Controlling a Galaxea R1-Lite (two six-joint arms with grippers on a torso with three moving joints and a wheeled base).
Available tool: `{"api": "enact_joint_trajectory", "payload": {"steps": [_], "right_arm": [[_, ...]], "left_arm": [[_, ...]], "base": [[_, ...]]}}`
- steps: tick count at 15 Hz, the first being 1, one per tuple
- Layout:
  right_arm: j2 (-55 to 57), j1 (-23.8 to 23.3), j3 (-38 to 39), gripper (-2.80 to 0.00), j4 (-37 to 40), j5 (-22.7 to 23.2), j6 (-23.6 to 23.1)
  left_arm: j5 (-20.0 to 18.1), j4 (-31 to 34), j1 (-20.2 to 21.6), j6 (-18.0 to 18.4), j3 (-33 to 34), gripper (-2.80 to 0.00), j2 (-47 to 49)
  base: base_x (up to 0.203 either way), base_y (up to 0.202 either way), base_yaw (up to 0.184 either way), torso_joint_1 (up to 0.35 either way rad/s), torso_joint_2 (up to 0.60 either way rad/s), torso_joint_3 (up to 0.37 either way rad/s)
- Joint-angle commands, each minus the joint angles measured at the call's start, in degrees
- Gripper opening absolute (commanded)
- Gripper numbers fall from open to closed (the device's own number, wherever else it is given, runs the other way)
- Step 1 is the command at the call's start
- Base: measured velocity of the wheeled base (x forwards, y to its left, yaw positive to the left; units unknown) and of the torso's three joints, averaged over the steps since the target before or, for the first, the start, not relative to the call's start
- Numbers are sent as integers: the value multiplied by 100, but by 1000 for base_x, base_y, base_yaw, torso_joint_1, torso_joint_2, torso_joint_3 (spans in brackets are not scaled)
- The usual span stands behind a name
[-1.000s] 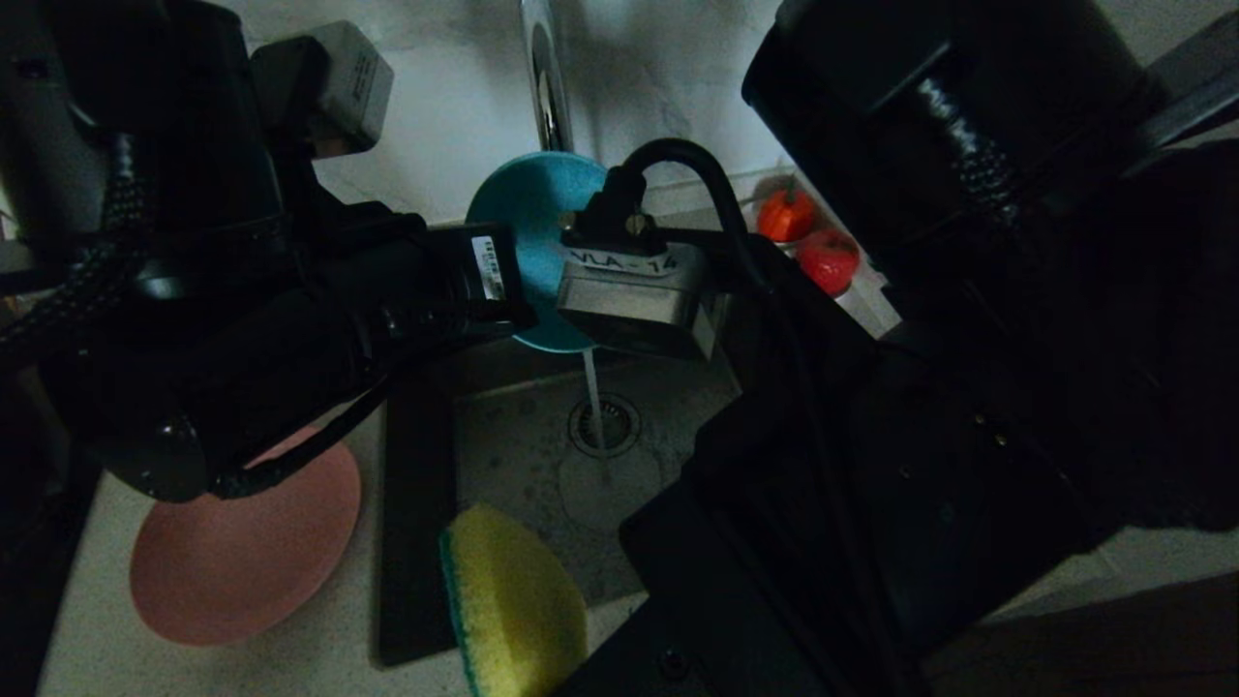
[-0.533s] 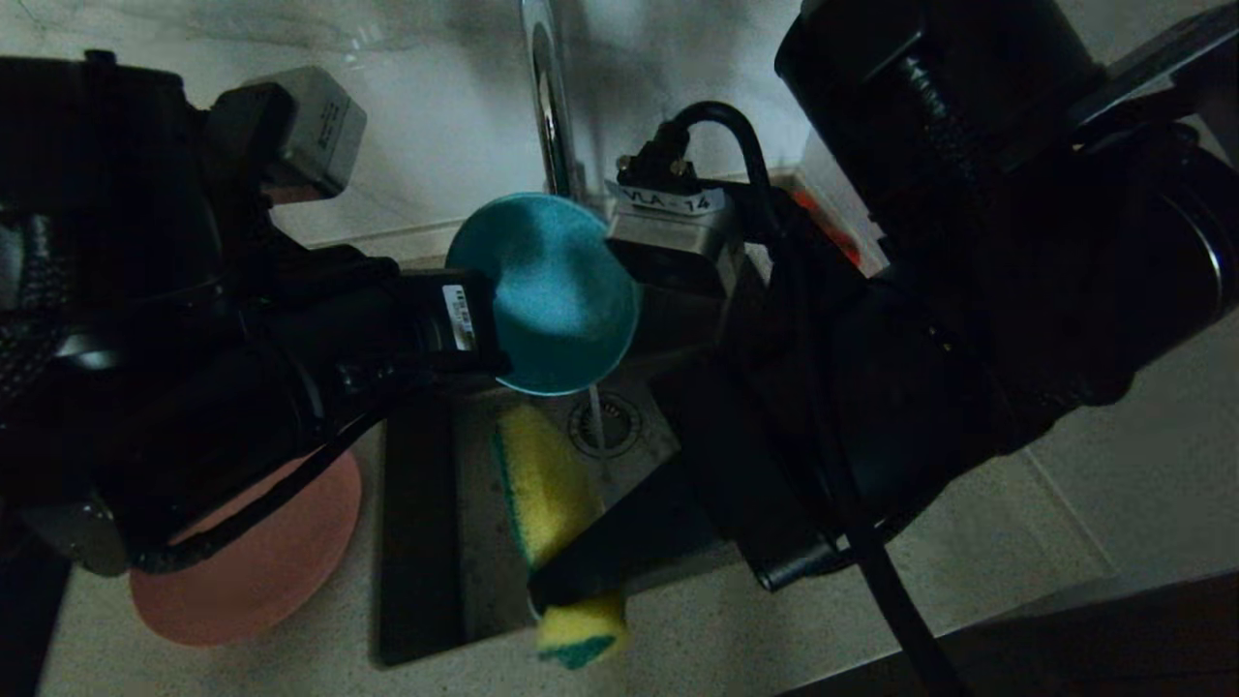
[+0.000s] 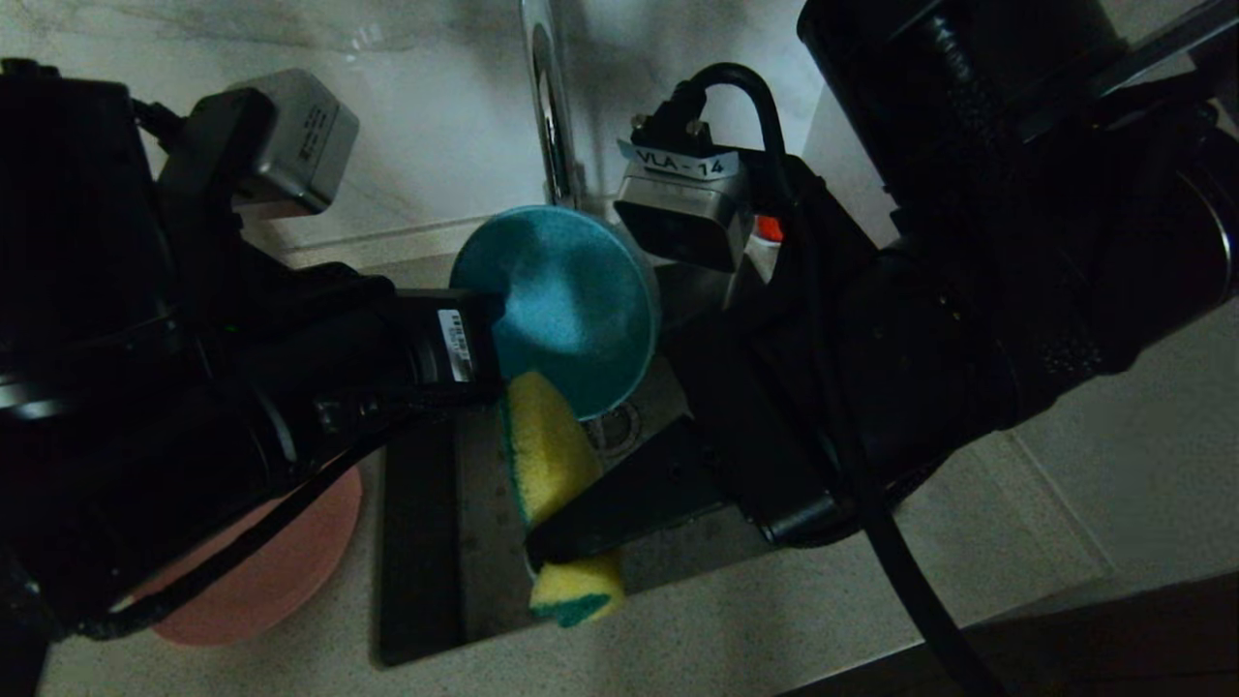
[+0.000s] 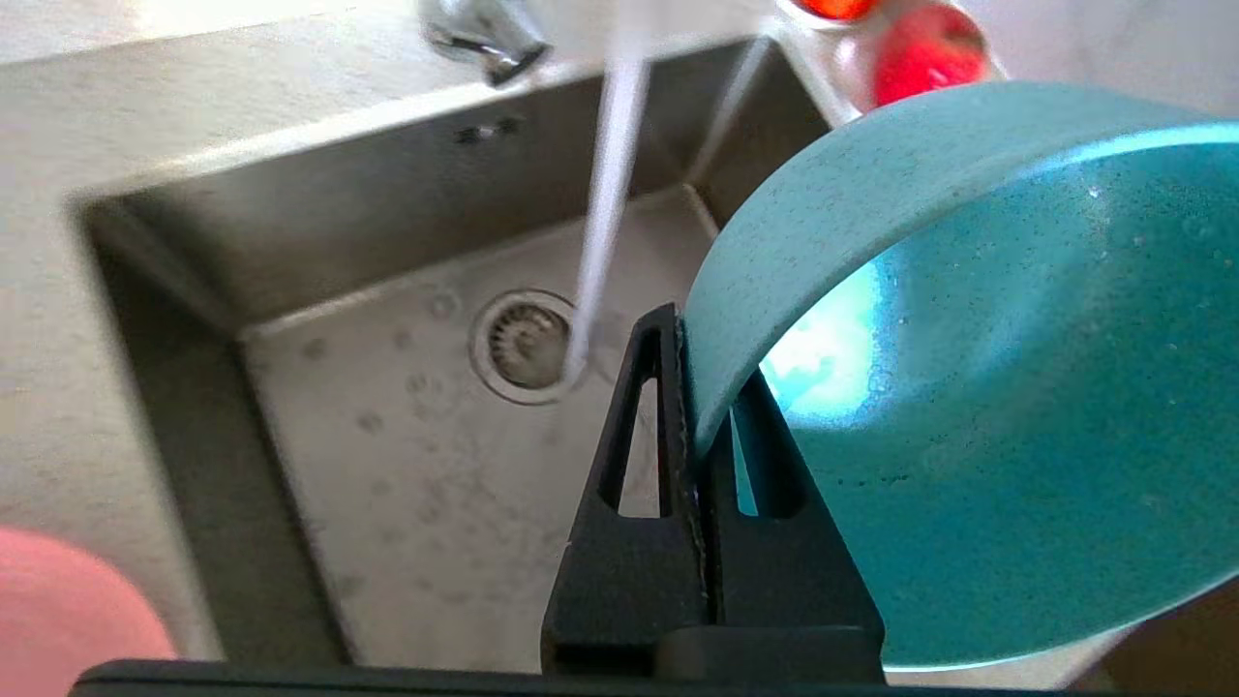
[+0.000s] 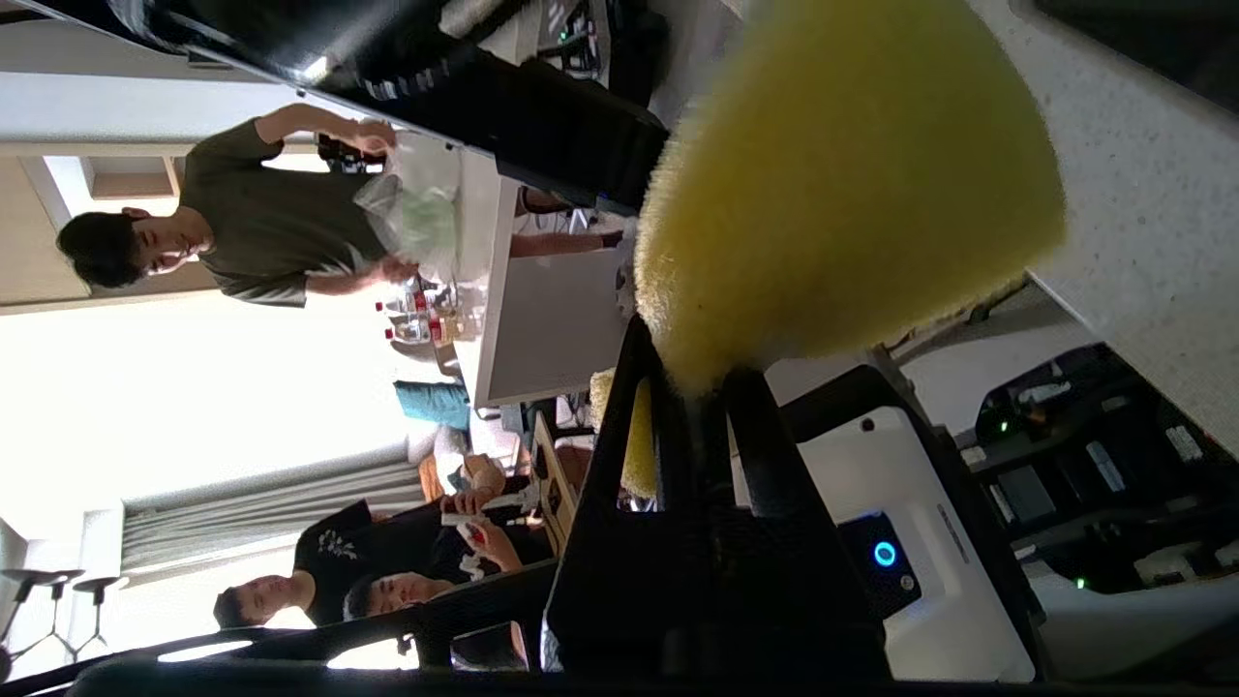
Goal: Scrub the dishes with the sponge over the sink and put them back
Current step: Wipe the bowl
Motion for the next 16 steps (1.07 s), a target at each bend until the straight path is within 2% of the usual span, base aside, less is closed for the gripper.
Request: {"api": "enact_joint_trajectory", "payload": {"steps": [1, 9, 16], "right_arm": [[34, -96, 1, -280, 3, 15, 14], [105, -590, 1, -280, -241, 21, 14], [-15, -621, -8, -280, -554, 12, 14]], "left_arm": [[15, -15, -92, -10, 79, -280, -32], [10, 24, -112, -1, 403, -280, -371], [10, 20, -342, 71, 599, -280, -377]], "base": [[0, 0, 0, 0, 0, 0], [0, 0, 0, 0, 0, 0], [0, 0, 0, 0, 0, 0]]}}
